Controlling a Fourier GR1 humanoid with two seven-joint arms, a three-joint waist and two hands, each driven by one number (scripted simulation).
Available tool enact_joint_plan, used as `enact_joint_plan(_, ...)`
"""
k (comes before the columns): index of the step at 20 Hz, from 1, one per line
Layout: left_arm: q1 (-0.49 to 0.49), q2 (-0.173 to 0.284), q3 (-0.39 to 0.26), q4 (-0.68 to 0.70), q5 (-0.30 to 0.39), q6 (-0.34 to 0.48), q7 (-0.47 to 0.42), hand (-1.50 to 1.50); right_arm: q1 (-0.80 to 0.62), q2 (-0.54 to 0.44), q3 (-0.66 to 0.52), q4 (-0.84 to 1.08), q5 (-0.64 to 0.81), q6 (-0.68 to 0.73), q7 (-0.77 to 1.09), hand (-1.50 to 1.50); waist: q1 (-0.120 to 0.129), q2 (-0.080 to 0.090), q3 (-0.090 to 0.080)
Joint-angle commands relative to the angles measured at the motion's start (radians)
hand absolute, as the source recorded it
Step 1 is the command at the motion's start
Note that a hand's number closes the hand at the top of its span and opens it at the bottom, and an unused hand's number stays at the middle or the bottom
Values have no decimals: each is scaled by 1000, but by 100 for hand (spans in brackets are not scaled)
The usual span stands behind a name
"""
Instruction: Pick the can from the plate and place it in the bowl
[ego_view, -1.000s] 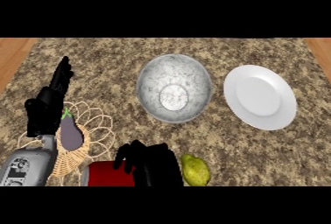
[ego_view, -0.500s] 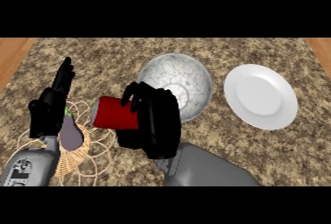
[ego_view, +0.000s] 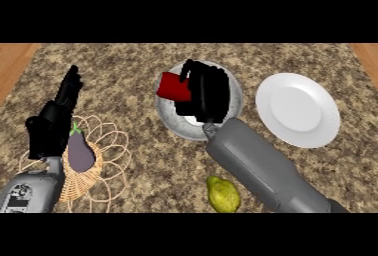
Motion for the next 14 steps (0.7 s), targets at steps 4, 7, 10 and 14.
enact_joint_plan(4,12,10,25,-4,18,-24,-32,0,-106,20,-169,404,-87,-106,-241,150,23,10,0)
enact_joint_plan(7,-38,9,12,-14,-4,-16,24,0,-63,47,-252,431,-229,-112,-360,150,19,12,1)
enact_joint_plan(10,-25,11,27,-11,23,-36,2,0,-117,51,-326,471,-343,-2,-479,-150,29,14,1)
enact_joint_plan(14,18,13,18,-13,7,-38,-30,0,-72,53,-397,497,-465,5,-708,-150,39,17,2)
